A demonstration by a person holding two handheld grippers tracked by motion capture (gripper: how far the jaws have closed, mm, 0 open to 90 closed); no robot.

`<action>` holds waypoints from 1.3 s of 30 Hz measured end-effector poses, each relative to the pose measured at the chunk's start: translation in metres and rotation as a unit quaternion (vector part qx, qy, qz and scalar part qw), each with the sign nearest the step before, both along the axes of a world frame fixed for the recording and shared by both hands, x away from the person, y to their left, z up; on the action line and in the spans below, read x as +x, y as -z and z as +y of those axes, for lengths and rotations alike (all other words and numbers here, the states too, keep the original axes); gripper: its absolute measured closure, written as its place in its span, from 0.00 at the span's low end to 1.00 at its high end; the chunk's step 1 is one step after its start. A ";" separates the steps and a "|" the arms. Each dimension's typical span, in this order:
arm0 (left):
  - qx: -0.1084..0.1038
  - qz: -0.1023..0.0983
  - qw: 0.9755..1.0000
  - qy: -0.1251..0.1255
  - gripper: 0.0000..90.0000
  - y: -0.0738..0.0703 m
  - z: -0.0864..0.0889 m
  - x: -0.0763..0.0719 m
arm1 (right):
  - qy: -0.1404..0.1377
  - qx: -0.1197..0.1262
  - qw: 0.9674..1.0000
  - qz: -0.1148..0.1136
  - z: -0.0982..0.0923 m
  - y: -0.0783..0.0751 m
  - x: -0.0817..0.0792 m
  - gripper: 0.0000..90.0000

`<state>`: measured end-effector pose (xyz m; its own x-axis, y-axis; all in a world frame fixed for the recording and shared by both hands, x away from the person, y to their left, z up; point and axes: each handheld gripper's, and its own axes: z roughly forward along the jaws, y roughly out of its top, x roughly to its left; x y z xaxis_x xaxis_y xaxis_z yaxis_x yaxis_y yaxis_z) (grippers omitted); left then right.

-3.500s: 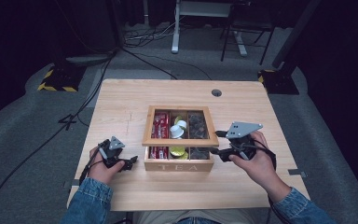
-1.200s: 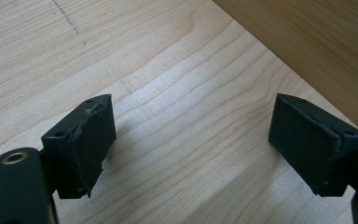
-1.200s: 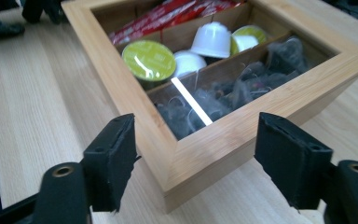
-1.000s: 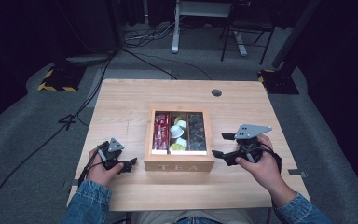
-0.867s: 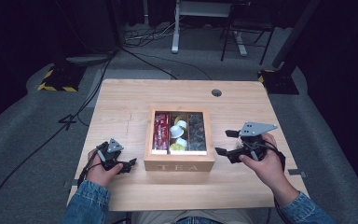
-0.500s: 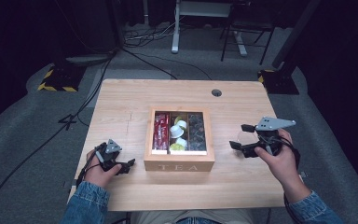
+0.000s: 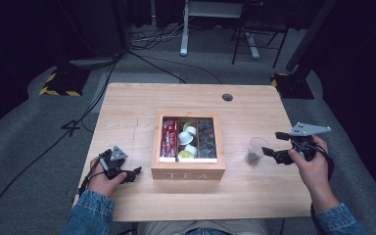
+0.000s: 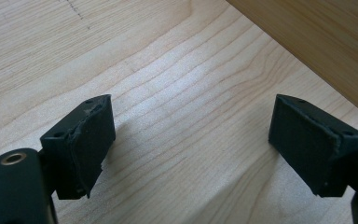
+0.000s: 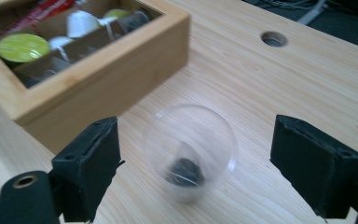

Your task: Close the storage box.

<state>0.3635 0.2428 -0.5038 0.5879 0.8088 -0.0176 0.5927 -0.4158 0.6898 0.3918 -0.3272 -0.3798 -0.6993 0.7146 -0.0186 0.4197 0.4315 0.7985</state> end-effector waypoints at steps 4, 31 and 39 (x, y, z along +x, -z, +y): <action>-0.002 0.001 1.000 -0.001 0.17 0.000 0.001 -0.001 | 0.022 -0.003 1.000 0.009 -0.016 0.006 0.002 0.18; -0.003 0.002 1.000 -0.006 0.16 0.000 0.004 -0.002 | 0.069 -0.029 0.996 0.040 -0.064 0.073 0.007 0.18; -0.001 0.002 1.000 -0.004 0.16 0.000 0.004 -0.001 | 0.087 -0.030 0.995 0.049 -0.067 0.096 0.011 0.18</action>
